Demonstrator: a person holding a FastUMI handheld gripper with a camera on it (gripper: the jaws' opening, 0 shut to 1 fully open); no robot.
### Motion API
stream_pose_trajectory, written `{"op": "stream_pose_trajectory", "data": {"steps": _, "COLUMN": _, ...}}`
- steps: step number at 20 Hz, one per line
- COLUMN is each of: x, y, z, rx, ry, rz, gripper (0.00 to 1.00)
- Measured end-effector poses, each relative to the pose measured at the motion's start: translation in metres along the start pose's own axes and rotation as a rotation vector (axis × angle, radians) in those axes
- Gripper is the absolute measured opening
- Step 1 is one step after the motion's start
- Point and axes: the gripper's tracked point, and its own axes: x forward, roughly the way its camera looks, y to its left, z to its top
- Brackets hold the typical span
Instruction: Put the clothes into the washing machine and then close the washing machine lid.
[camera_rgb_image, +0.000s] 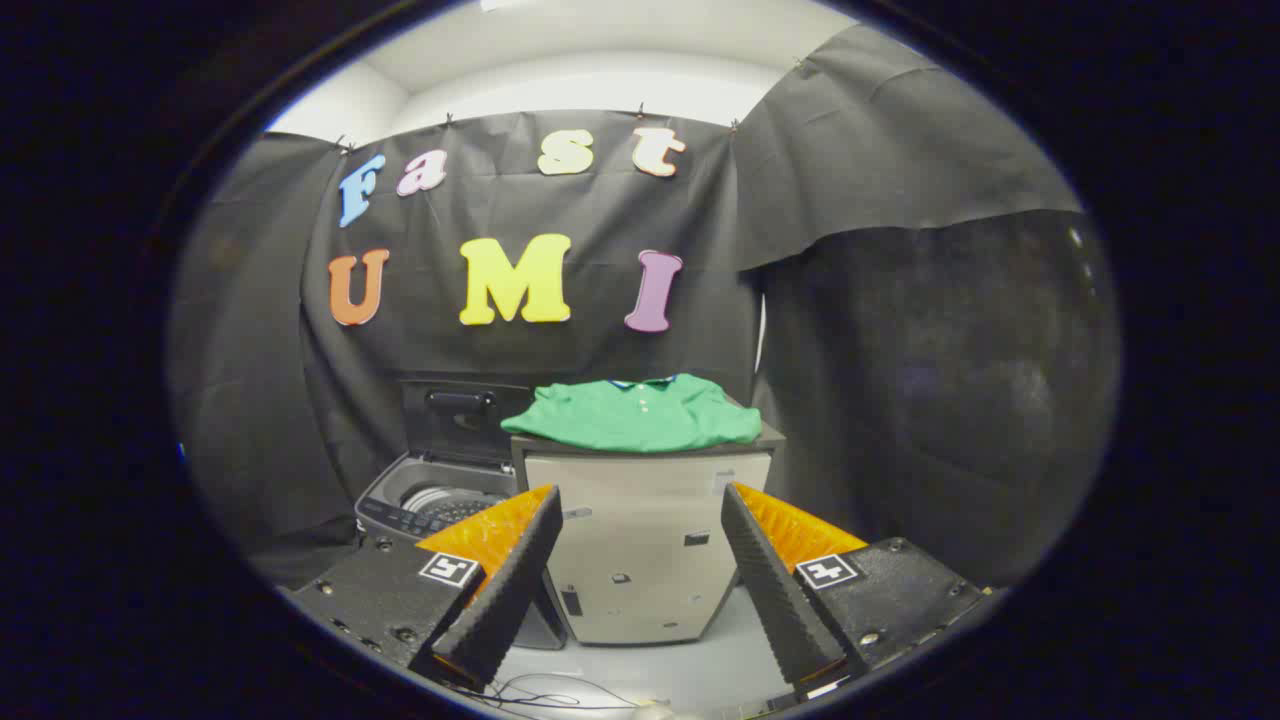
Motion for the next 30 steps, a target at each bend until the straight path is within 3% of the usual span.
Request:
{"op": "stream_pose_trajectory", "data": {"steps": 18, "x": -0.007, "y": 0.013, "z": -0.010, "rx": -0.037, "ry": 0.021, "rz": 0.018, "gripper": 1.00}}
{"op": "stream_pose_trajectory", "data": {"steps": 25, "x": 0.014, "y": 0.001, "z": 0.024, "rx": -0.018, "ry": 0.057, "rz": -0.037, "gripper": 1.00}}
{"op": "stream_pose_trajectory", "data": {"steps": 30, "x": 0.057, "y": -0.010, "z": 0.065, "rx": -0.014, "ry": 0.071, "rz": -0.066, "gripper": 1.00}}
